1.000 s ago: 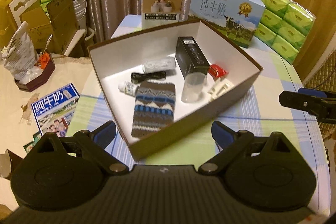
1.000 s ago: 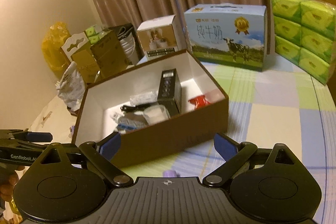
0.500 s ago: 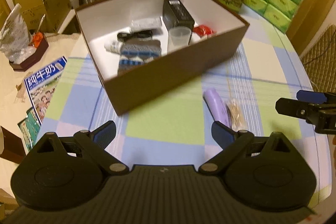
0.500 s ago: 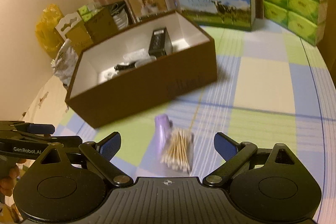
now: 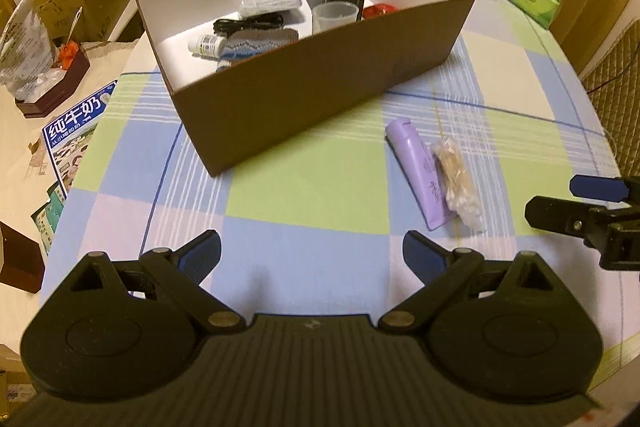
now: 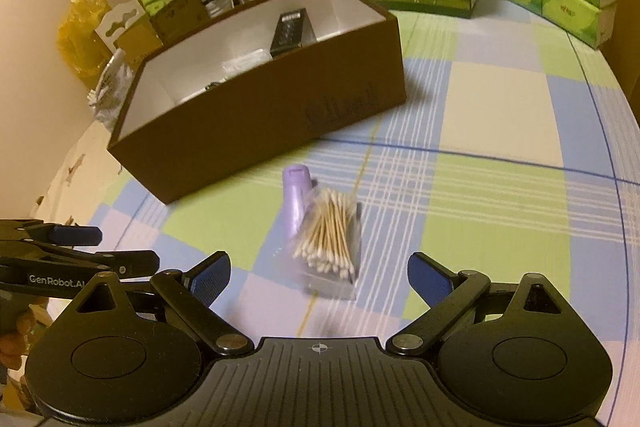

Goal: Organize objects
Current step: 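Grasp lavender tube with left tool while right tool grasps cotton swab bag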

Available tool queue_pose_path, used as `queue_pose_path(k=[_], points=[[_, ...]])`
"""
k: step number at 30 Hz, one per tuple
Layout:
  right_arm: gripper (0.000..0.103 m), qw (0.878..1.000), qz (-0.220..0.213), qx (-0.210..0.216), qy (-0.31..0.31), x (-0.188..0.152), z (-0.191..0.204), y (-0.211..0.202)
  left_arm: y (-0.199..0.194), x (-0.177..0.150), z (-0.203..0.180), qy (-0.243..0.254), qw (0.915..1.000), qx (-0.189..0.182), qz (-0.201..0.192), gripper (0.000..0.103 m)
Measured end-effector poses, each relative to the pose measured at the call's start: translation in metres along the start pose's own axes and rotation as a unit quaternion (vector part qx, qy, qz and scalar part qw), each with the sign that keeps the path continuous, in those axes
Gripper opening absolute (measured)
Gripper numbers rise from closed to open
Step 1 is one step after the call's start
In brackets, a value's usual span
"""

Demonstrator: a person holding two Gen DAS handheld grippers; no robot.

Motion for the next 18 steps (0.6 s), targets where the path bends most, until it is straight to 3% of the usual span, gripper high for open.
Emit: queue_pose_path(k=[5, 6, 8, 11, 18], points=[[0.091, 1.000, 0.015, -0.017, 0.000, -0.009, -0.004, 0.018, 0.007, -0.004, 0.002, 0.002, 0.9999, 0.009, 0.004, 0.096], [0.088, 1.000, 0.016, -0.017, 0.000, -0.010, -0.005, 0.022, 0.009, -0.005, 0.003, 0.001, 0.9999, 0.011, 0.005, 0.096], [0.071, 1.000, 0.019, -0.014, 0.005, -0.011, -0.007, 0.027, 0.012, -0.004, 0.005, -0.001, 0.9999, 0.015, 0.007, 0.096], [0.064, 1.000, 0.010, -0.009, 0.011, -0.007, -0.008, 0.033, 0.019, -0.005, 0.008, -0.005, 0.9997, 0.019, 0.012, 0.096], [0.058, 1.000, 0.001, -0.013, 0.000, 0.007, -0.005, 0.051, 0.032, -0.002, 0.006, -0.004, 0.9997, 0.017, 0.018, 0.096]])
Point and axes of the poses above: each gripper's, at about its wrist camera, not at the fingertips, and y roughly the way its jaws point, z to its left, x to its top, the point moved 3 cm from there along y, roughly the way its jaws point, and after that the axes turned 3 degrees about -y, right-handed, at the moved point
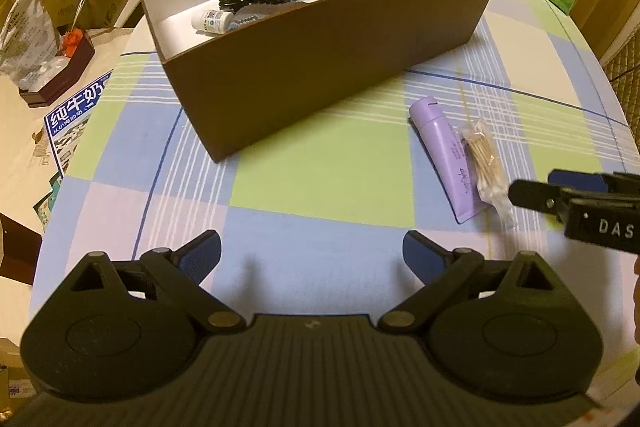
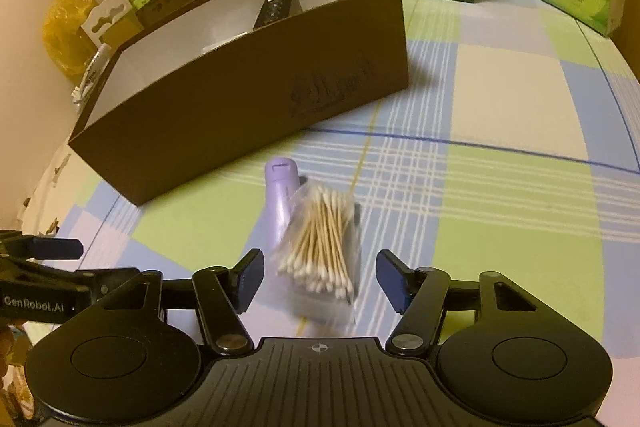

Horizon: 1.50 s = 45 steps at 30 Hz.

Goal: Organize objects
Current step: 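Grasp lavender tube with left tool while right tool grasps cotton swab bag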

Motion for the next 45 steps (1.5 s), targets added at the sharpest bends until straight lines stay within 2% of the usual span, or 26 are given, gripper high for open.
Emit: queue_pose_path(k=[6, 8, 11, 19, 26, 29, 31, 35, 37, 42, 45], points=[[0.047, 1.000, 0.015, -0.004, -0.005, 0.002, -0.007, 0.022, 0.010, 0.006, -0.003, 0.002, 1.0000, -0.001, 0.005, 0.096], [0.039, 1.000, 0.018, -0.014, -0.007, 0.001, -0.011, 0.027, 0.014, 0.009, -0.005, 0.004, 1.0000, -0.001, 0.007, 0.096], [0.033, 0.999, 0.019, -0.024, -0.011, 0.001, -0.020, 0.028, 0.020, 0.013, -0.011, 0.009, 0.9999, -0.006, 0.009, 0.096], [0.033, 0.997, 0.011, -0.076, -0.005, -0.001, -0.055, 0.020, 0.042, 0.027, -0.044, 0.040, 0.9985, -0.038, 0.007, 0.095], [0.033, 0.995, 0.004, -0.093, 0.031, -0.004, -0.082, 0.007, 0.066, 0.041, -0.085, 0.057, 0.9959, -0.070, -0.008, 0.090], [0.034, 0.996, 0.002, -0.087, 0.037, -0.006, -0.087, 0.003, 0.079, 0.045, -0.098, 0.064, 0.9958, -0.064, -0.011, 0.081], [0.036, 0.996, 0.001, -0.083, 0.038, -0.006, -0.089, 0.003, 0.087, 0.047, -0.105, 0.065, 0.9958, -0.063, -0.009, 0.072], [0.039, 0.997, 0.002, -0.078, 0.027, -0.008, -0.089, 0.004, 0.093, 0.048, -0.112, 0.072, 0.9956, -0.057, -0.017, 0.062], [0.039, 0.997, 0.001, -0.075, 0.012, -0.009, -0.088, 0.005, 0.093, 0.046, -0.115, 0.083, 0.9947, -0.055, -0.023, 0.053], [0.030, 0.998, 0.002, -0.053, -0.028, -0.013, -0.079, 0.007, 0.086, 0.040, -0.111, 0.088, 0.9934, -0.068, -0.026, 0.032], [0.029, 0.998, 0.006, -0.033, -0.051, -0.020, -0.070, 0.004, 0.080, 0.029, -0.105, 0.087, 0.9937, -0.066, -0.025, 0.031]])
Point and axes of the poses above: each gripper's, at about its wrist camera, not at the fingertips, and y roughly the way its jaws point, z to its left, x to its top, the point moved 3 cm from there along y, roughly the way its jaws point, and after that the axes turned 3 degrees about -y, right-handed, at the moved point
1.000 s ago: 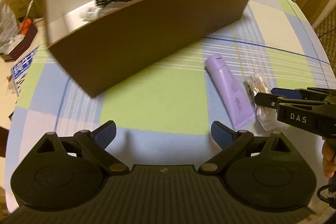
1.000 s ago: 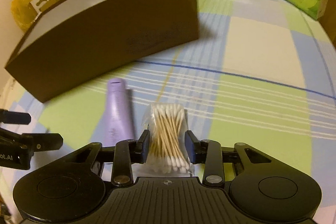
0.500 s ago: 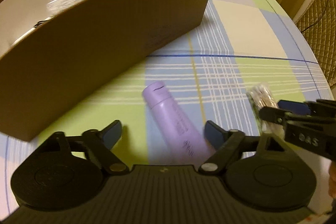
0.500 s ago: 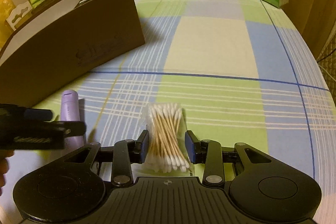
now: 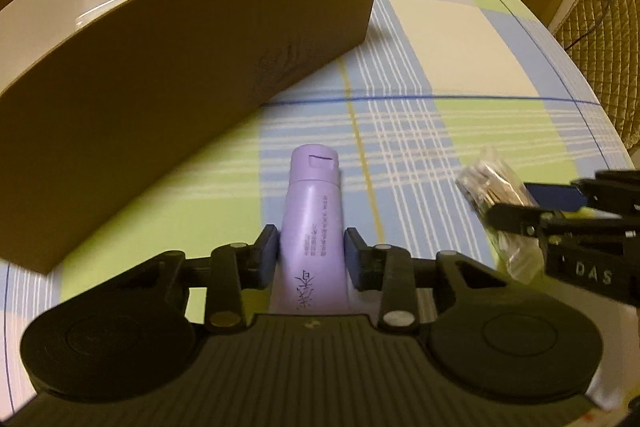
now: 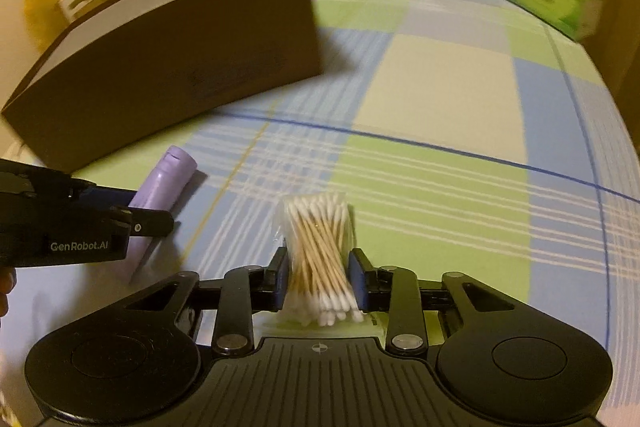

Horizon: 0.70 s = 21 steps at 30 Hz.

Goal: Organize objects
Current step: 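Grasp lavender tube with left tool while right tool grasps cotton swab bag, then lift and carry lavender tube with left tool while right tool carries swab bag to box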

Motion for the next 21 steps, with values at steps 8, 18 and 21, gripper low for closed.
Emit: queue_pose_path(k=[8, 18, 21], points=[[0.029, 0.997, 0.019, 0.056, -0.051, -0.028, 0.027, -0.022, -0.033, -0.050, 0.011, -0.029, 0.9992, 0.024, 0.014, 0.031], [0.050, 0.994, 0.023, 0.059, -0.094, -0.046, 0.033, -0.034, -0.066, -0.096, 0.005, -0.106, 0.9927, 0.054, 0.019, 0.031], [0.052, 0.993, 0.020, 0.052, -0.102, -0.046, 0.033, -0.032, -0.063, -0.089, -0.002, -0.103, 0.9929, 0.057, 0.020, 0.040]])
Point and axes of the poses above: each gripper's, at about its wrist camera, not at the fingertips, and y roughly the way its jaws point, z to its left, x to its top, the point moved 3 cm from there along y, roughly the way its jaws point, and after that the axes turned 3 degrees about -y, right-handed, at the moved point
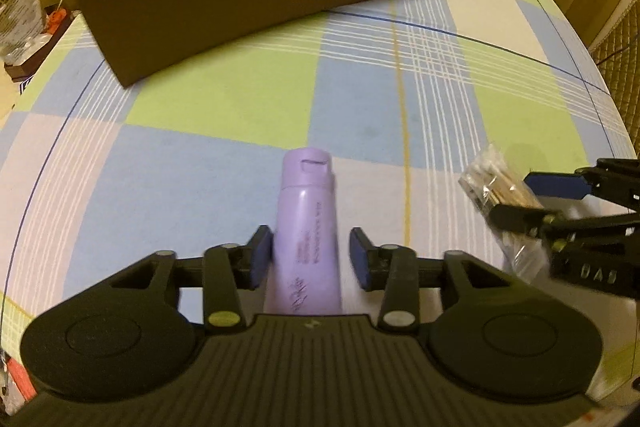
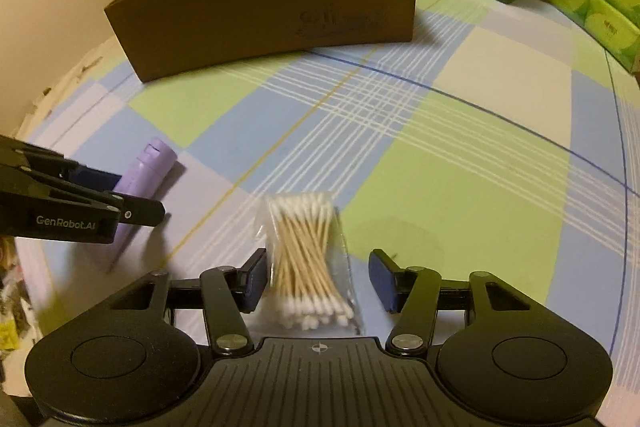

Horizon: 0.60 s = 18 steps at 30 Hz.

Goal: Organize objects
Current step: 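Lift and carry lavender tube with left tool while right tool carries swab bag to box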

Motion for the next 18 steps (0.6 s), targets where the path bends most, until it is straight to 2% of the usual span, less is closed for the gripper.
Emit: queue_pose_path(k=[3, 5, 6, 7, 9, 13, 18], points=[[0.050, 1.000, 0.002, -0.005, -0.009, 0.000, 0.003, 0.001, 0.004, 0.003, -0.009, 0.021, 0.9997, 0.012, 0.003, 0.044], [0.030, 1.000, 0.003, -0.002, -0.018, 0.000, 0.008, 0.001, 0.005, 0.004, -0.010, 0.024, 0.9997, 0.009, 0.004, 0.045], [0.028, 1.000, 0.006, -0.001, -0.016, 0.000, 0.011, 0.000, 0.005, 0.005, -0.010, 0.028, 0.9996, 0.007, 0.003, 0.041], [0.027, 1.000, 0.008, -0.003, -0.015, 0.000, 0.012, 0.001, 0.005, 0.006, -0.009, 0.033, 0.9994, 0.005, 0.001, 0.033], [0.025, 1.000, 0.011, -0.004, -0.004, 0.002, 0.013, 0.002, 0.005, 0.009, -0.007, 0.041, 0.9992, -0.005, 0.001, 0.028], [0.023, 1.000, 0.015, -0.001, 0.026, 0.011, 0.012, 0.004, 0.004, 0.011, 0.001, 0.048, 0.9984, -0.030, 0.008, 0.028], [0.022, 0.999, 0.003, 0.011, 0.043, 0.025, 0.017, 0.001, -0.002, 0.014, 0.015, 0.050, 0.9977, -0.044, 0.012, 0.028]])
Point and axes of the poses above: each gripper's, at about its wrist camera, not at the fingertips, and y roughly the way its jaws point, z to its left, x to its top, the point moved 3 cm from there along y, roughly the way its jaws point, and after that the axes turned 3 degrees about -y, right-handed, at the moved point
